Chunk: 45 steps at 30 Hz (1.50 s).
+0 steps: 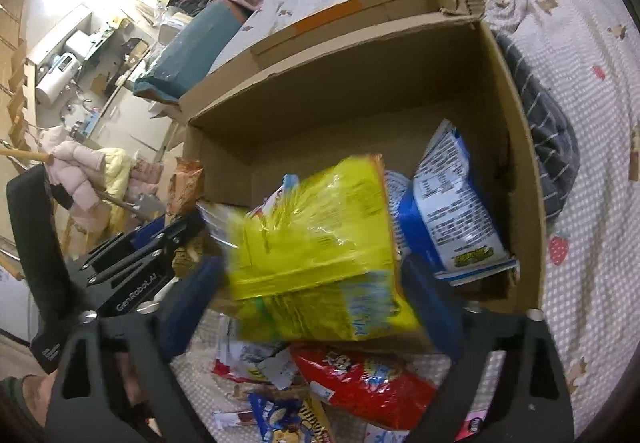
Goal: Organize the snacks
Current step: 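Lower both packets into the cardboard box and open both tools, then withdraw both tools from the box toward the remaining snacks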
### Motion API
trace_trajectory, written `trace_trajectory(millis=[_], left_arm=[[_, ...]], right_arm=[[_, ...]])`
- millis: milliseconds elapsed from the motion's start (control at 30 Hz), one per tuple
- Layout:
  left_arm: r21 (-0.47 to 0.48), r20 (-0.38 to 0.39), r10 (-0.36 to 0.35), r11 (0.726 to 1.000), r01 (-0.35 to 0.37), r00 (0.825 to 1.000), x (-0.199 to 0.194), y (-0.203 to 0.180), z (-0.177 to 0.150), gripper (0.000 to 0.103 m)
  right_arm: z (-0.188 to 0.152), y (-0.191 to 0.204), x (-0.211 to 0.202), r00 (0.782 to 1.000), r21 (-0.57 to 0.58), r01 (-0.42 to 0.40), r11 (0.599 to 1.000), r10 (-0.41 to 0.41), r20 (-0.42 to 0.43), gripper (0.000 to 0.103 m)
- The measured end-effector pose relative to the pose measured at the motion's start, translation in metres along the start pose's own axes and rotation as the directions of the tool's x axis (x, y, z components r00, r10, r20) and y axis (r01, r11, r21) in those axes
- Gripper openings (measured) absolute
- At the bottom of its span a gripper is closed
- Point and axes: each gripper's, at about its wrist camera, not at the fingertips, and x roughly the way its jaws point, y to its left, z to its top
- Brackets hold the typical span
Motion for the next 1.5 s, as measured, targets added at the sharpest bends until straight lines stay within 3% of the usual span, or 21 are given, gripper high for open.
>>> trace_trajectory(millis=[200, 300, 367, 467, 1000, 1233, 1500], left_arm=[[-0.002, -0.006, -0.013, 1.0, 0.013, 1.0, 0.001, 0.0, -0.001, 0.025], [0.003, 0.001, 0.0, 1.0, 0.0, 1.0, -0.001, 0.0, -0.001, 0.031], [-0.003, 0.028, 0.003, 1.0, -0.003, 1.0, -0.006, 0.001, -0.001, 0.056], [-0.022, 0.064, -0.007, 1.0, 0.009, 0.998, -0.014, 0.004, 0.0, 0.077], [-0.045, 0.099, -0.064, 0.997, 0.069, 0.993, -0.044, 0.018, -0.007, 0.078], [-0.047, 0.179, -0.076, 0.995, 0.086, 0.981, -0.077, 0.025, -0.021, 0.078], [-0.106, 0.145, -0.109, 0.986, 0.125, 0.983, -0.088, 0.041, -0.041, 0.078]], right_arm=[[0.001, -0.004, -0.003, 1.0, 0.011, 0.012, 1.0, -0.012, 0.01, 0.096], [0.001, -0.001, -0.005, 1.0, 0.002, 0.006, 1.0, -0.006, 0.015, 0.096], [0.0, -0.001, -0.006, 1.0, -0.003, 0.006, 1.0, -0.006, 0.017, 0.096], [0.001, 0.001, -0.007, 1.0, -0.009, 0.008, 1.0, -0.008, 0.02, 0.096], [-0.007, 0.009, -0.039, 0.997, -0.007, 0.027, 1.0, -0.026, 0.075, 0.096], [-0.026, 0.022, -0.059, 0.996, -0.044, 0.029, 0.999, -0.025, 0.082, 0.096], [-0.056, 0.02, -0.077, 0.994, -0.01, 0.049, 0.999, -0.048, 0.101, 0.1]])
